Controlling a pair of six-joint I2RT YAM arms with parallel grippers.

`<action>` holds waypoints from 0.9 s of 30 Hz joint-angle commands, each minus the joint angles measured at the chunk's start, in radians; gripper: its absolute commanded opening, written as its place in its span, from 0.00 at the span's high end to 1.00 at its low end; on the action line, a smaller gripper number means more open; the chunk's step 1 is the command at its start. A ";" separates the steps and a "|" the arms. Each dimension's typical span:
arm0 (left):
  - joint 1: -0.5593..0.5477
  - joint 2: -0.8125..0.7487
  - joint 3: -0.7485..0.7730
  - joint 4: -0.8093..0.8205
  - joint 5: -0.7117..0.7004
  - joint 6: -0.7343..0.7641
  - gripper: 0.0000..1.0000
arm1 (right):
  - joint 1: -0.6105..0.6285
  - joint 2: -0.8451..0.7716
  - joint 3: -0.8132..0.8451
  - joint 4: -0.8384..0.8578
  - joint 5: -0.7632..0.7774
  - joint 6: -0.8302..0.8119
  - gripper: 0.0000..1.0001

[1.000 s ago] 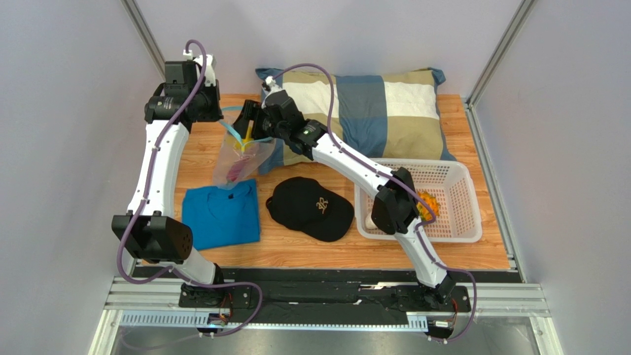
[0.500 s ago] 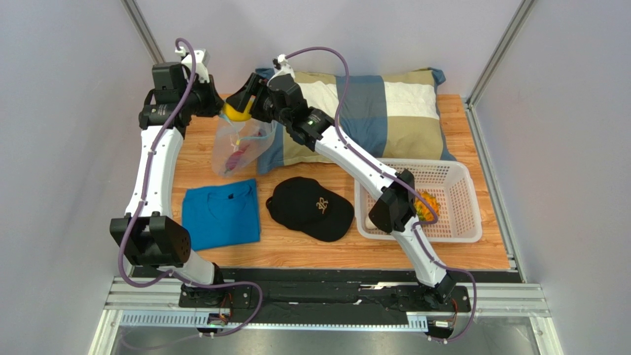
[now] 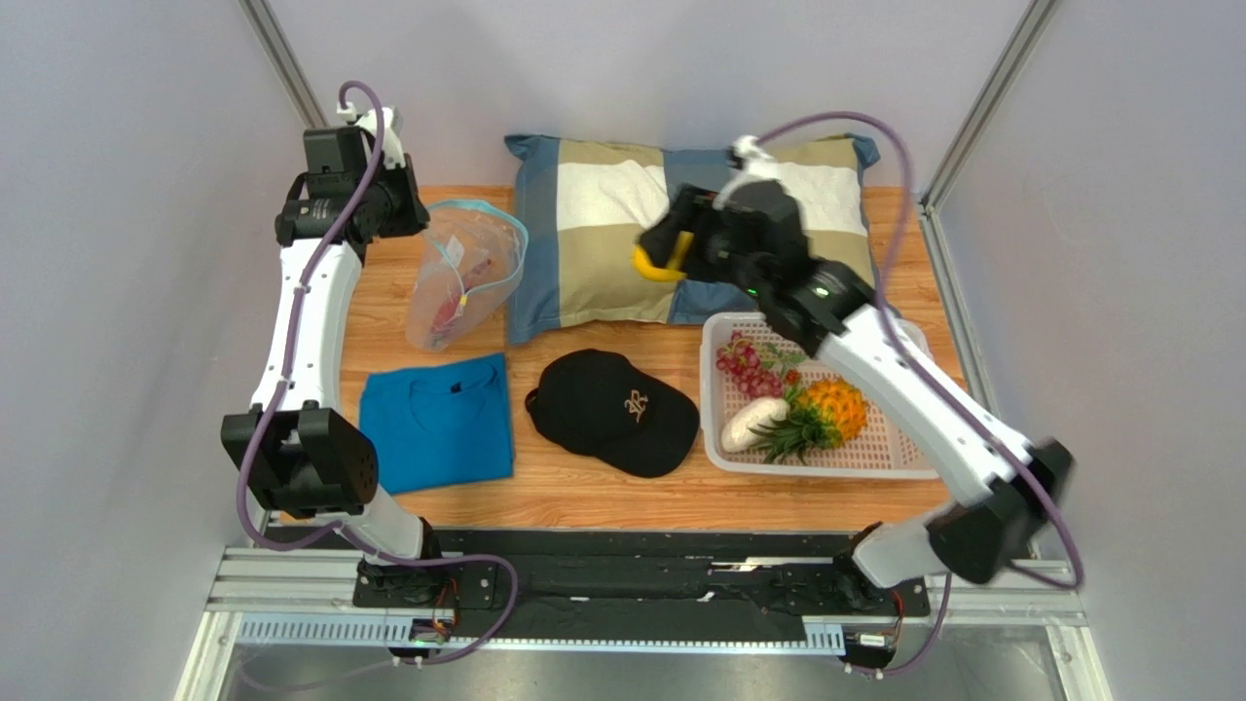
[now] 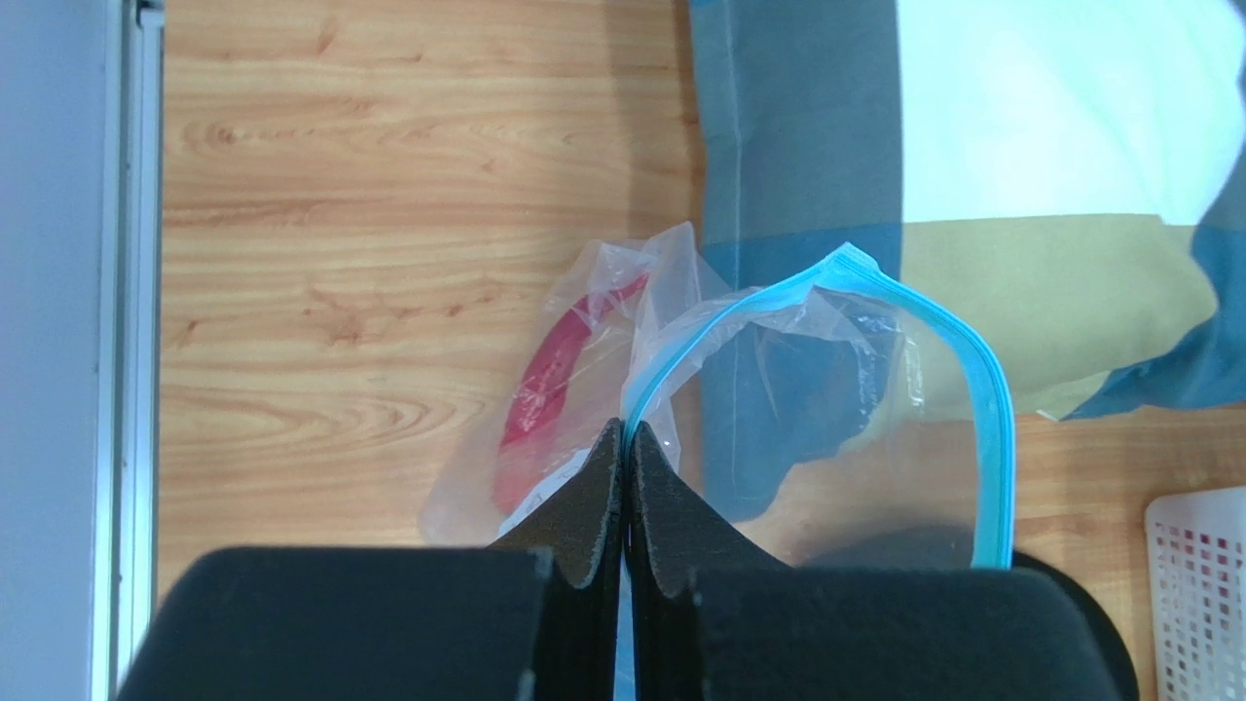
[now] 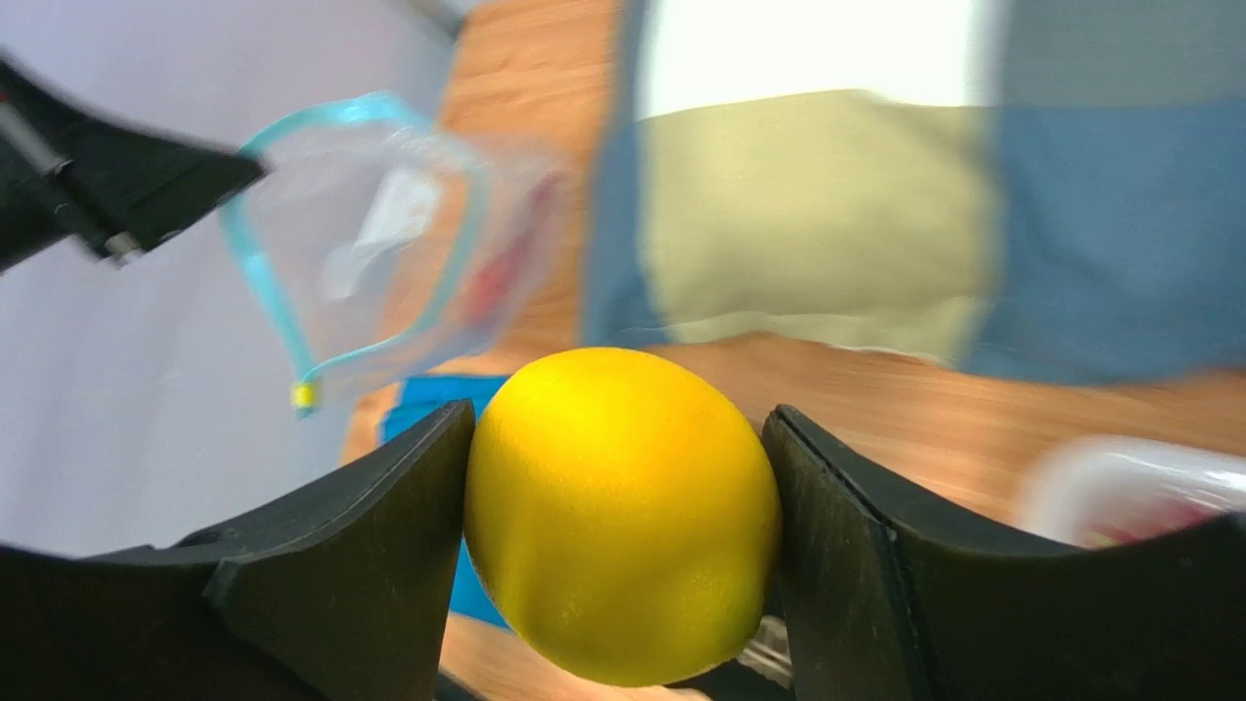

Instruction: Open the zip-top bag and remove the fake food

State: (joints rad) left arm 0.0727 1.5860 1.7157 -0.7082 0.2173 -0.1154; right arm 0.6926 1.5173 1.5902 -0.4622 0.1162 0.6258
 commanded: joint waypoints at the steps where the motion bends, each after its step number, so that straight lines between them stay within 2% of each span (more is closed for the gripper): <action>1: 0.001 0.005 -0.031 0.007 -0.048 -0.030 1.00 | -0.106 -0.236 -0.240 -0.101 0.065 -0.077 1.00; 2: 0.001 0.009 -0.036 0.001 -0.077 -0.035 1.00 | -0.157 -0.268 -0.328 -0.131 0.062 -0.080 1.00; 6: 0.002 0.008 -0.062 -0.007 -0.142 -0.056 1.00 | -0.261 -0.376 -0.501 -0.147 0.018 -0.118 1.00; 10: 0.002 0.020 -0.091 -0.002 -0.081 -0.066 1.00 | -0.332 -0.326 -0.582 -0.124 -0.065 -0.136 1.00; 13: 0.002 0.020 -0.114 0.007 -0.043 -0.093 1.00 | -0.332 -0.277 -0.601 -0.112 -0.088 -0.147 0.98; 15: 0.002 0.022 -0.120 0.015 -0.029 -0.104 1.00 | -0.332 -0.263 -0.604 -0.102 -0.102 -0.138 0.88; 18: 0.002 0.023 -0.120 0.018 -0.006 -0.116 1.00 | -0.332 -0.238 -0.605 -0.111 -0.102 -0.138 0.68; 19: 0.002 0.023 -0.120 0.019 0.010 -0.119 1.00 | -0.332 -0.229 -0.596 -0.122 -0.101 -0.138 0.51; 21: 0.002 0.022 -0.120 0.023 0.031 -0.122 1.00 | -0.332 -0.227 -0.579 -0.174 -0.080 -0.135 0.38; 22: 0.002 0.020 -0.122 0.027 0.051 -0.122 1.00 | -0.332 -0.226 -0.566 -0.191 -0.069 -0.133 0.25; 27: 0.002 0.014 -0.126 0.033 0.093 -0.138 1.00 | -0.298 -0.270 -0.498 -0.253 0.029 -0.135 0.08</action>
State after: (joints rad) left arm 0.0727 1.6131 1.5936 -0.7120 0.2508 -0.2272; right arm 0.3672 1.2922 0.9974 -0.6811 0.0540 0.5034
